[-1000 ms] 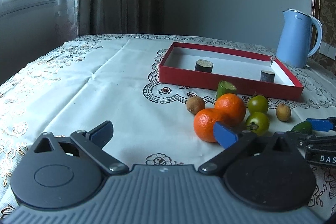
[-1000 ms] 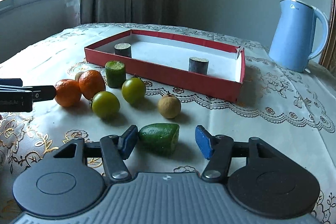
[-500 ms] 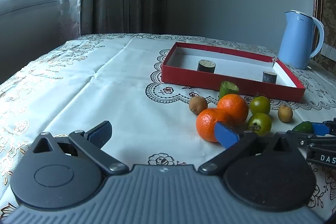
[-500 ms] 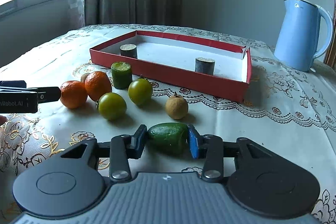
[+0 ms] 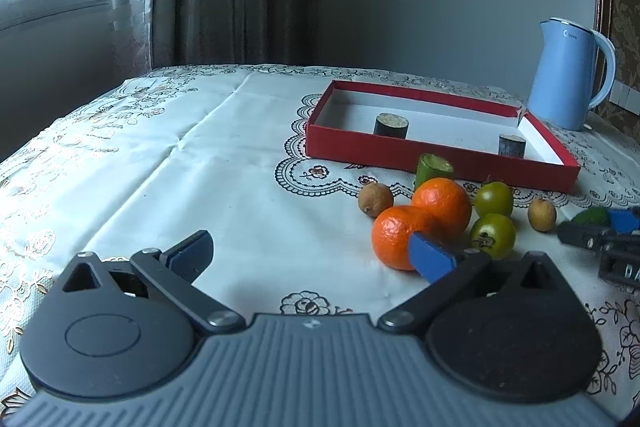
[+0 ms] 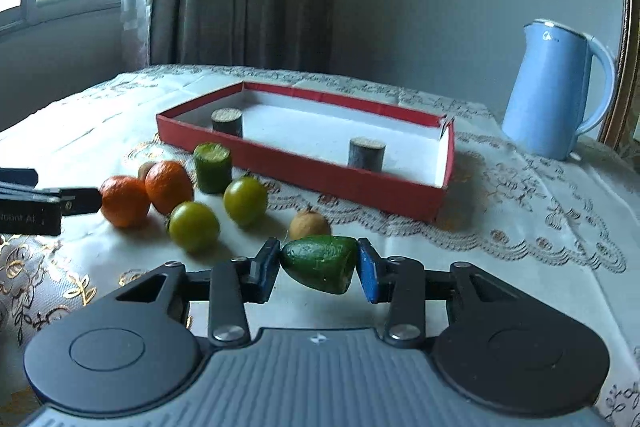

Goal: Organize fruits
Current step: 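Grasp the green fruit with the right gripper and lift it, then carry the green fruit into the tray and open the right gripper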

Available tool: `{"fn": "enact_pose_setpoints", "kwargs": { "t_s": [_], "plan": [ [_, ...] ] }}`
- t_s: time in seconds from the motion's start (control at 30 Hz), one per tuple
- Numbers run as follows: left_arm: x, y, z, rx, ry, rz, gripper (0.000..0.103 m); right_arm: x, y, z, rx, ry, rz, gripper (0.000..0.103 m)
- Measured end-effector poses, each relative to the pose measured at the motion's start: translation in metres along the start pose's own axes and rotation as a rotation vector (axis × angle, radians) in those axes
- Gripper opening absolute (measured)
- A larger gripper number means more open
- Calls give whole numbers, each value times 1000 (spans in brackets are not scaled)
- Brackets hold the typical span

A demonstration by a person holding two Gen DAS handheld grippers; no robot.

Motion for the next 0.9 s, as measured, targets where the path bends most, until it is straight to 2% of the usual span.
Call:
{"fn": "enact_pose_setpoints", "kwargs": {
  "t_s": [0.3, 0.47, 0.7, 0.9],
  "plan": [
    [1, -1, 0, 7, 2, -8, 103, 11, -18, 27, -23, -51, -64, 40],
    [1, -1, 0, 6, 1, -8, 103, 38, -18, 54, -87, -85, -95, 40],
    [1, -2, 0, 6, 3, -11, 103, 92, -7, 73, -111, -38, -30, 40],
    [1, -2, 1, 10, 1, -12, 103, 115, 5, 77, -133, -11, 12, 40]
  ]
}}
Point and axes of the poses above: each gripper's, at about its wrist camera, not at the fingertips, and x roughly the way its jaws point, y to its left, z to its top, the point moved 5 cm from there along x, roughly the way its jaws point, and after that the axes turned 1 degree about z, right-handed, at the moved point
